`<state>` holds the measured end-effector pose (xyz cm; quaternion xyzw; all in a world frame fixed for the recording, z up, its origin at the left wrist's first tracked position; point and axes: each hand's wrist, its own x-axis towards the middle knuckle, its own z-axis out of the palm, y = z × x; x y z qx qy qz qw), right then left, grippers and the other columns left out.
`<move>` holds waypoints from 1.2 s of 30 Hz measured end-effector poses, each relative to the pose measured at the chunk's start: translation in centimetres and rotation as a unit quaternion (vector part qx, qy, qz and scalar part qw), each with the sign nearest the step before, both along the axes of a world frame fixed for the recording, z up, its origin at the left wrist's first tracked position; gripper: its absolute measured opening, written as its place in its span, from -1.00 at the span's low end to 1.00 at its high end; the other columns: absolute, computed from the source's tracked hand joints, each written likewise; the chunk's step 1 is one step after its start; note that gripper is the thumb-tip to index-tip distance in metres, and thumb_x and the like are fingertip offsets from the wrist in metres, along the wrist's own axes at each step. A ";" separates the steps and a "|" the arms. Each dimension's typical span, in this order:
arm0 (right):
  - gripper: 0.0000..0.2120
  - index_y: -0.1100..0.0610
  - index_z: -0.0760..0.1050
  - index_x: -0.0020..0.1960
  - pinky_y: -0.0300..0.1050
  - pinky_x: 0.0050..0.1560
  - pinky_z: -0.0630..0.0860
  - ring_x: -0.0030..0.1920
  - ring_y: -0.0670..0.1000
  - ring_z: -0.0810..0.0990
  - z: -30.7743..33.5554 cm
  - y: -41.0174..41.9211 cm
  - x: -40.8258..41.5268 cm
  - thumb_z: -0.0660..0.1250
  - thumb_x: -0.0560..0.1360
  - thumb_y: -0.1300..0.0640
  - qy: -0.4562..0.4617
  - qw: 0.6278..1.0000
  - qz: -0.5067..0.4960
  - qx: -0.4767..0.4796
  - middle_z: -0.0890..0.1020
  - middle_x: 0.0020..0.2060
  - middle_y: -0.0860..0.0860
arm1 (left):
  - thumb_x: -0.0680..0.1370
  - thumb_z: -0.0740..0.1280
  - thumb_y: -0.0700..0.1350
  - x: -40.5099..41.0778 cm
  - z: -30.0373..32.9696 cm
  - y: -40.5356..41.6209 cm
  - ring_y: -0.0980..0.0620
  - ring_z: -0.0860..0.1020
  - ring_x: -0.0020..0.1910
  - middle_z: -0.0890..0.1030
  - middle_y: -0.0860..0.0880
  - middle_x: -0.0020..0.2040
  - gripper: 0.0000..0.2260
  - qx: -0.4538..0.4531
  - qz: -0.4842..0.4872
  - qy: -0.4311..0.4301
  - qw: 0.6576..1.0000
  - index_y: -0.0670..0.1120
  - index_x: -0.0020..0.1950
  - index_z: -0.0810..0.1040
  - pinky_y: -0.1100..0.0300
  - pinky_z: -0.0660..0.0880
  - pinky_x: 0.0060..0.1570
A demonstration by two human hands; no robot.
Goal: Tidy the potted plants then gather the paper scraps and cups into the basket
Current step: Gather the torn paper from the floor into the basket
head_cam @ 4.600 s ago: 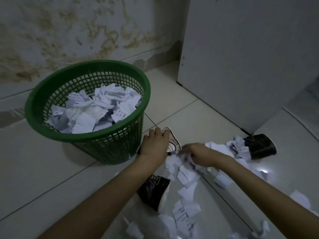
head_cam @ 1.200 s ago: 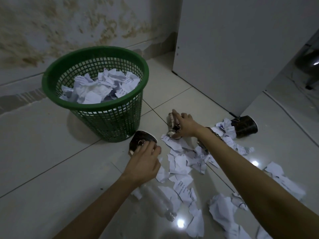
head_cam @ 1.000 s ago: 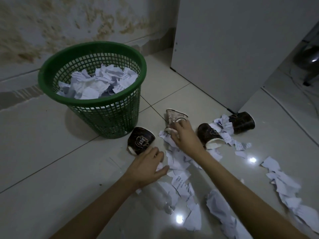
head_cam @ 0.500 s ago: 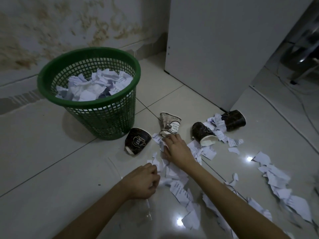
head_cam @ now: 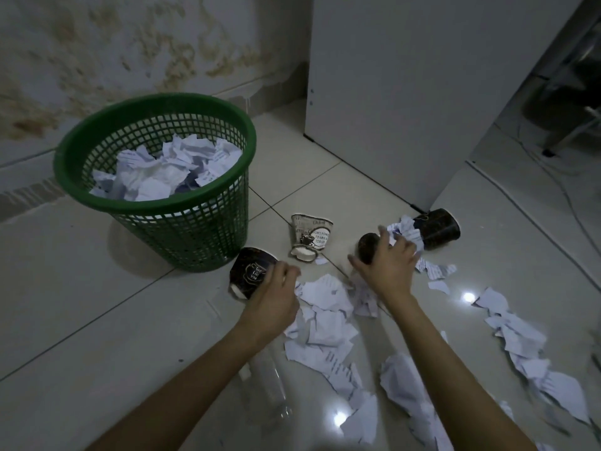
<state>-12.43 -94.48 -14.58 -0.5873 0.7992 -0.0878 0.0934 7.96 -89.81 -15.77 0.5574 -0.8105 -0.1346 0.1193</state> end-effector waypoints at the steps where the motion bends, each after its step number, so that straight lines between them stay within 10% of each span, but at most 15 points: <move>1: -0.20 0.13 0.09 0.47 0.25 0.41 -0.02 0.40 0.27 0.17 0.1 -0.7 -0.7 0.32 0.41 -0.22 -0.003 0.999 -0.012 0.047 0.25 0.40 0.26 | 0.53 0.15 -0.20 -0.8 0.3 -1.4 -0.02 0.29 0.29 0.30 -0.12 0.28 -0.61 -0.012 0.023 -0.004 1.000 -0.15 0.36 0.26 0.26 0.31 0.15; 9: -0.26 0.19 0.20 0.39 0.09 0.32 0.24 0.30 0.25 0.35 0.0 -3.6 -2.3 0.41 0.35 -0.09 -0.076 0.995 0.039 0.048 0.44 0.26 0.27 | 0.55 0.27 0.01 -4.4 0.8 -10.6 -0.25 0.26 0.34 0.26 -0.32 0.35 -0.33 0.147 0.170 0.027 0.974 -0.28 0.46 0.00 -0.03 0.30 0.28; 17: -0.42 0.24 0.24 0.33 0.08 0.31 0.24 0.27 0.24 0.33 -0.3 -7.6 -0.6 0.30 0.48 -0.08 -0.057 0.993 0.090 0.049 0.39 0.27 0.24 | 0.56 0.27 -0.18 -4.4 -0.4 -11.5 -0.31 0.44 0.20 0.43 -0.37 0.23 -0.59 0.167 0.242 0.133 0.947 -0.34 0.29 0.22 -0.05 0.40 0.13; 20: -0.59 0.24 0.36 0.30 -0.09 0.28 0.18 0.30 0.21 0.29 -1.1 -6.0 -1.6 0.25 0.54 0.05 -0.132 0.986 0.047 -0.087 0.39 0.28 0.22 | 0.56 0.27 -0.17 -3.3 0.1 -11.2 -0.29 0.42 0.25 0.40 -0.37 0.27 -0.55 0.160 0.287 0.173 0.928 -0.34 0.34 0.18 -0.04 0.38 0.17; 28: -0.55 0.27 0.13 0.46 -0.05 0.43 0.07 0.48 0.15 0.11 -3.5 -4.0 -4.8 0.05 0.58 0.32 -0.050 0.994 0.099 0.011 0.19 0.45 0.23 | 0.57 0.17 -0.16 -2.8 -0.2 -5.7 -0.16 0.32 0.28 0.36 -0.25 0.28 -0.54 -0.017 0.174 0.041 0.984 -0.30 0.42 0.18 0.06 0.28 0.30; 36: -0.55 0.23 0.25 0.41 -0.09 0.30 0.22 0.41 0.15 0.19 -3.3 -1.5 -4.1 0.10 0.52 0.35 -0.030 0.994 0.099 -0.018 0.32 0.35 0.20 | 0.54 0.11 -0.15 -3.4 -1.7 -1.1 -0.08 0.25 0.33 0.28 -0.15 0.33 -0.58 0.088 0.054 -0.144 0.984 -0.16 0.39 0.19 0.17 0.18 0.32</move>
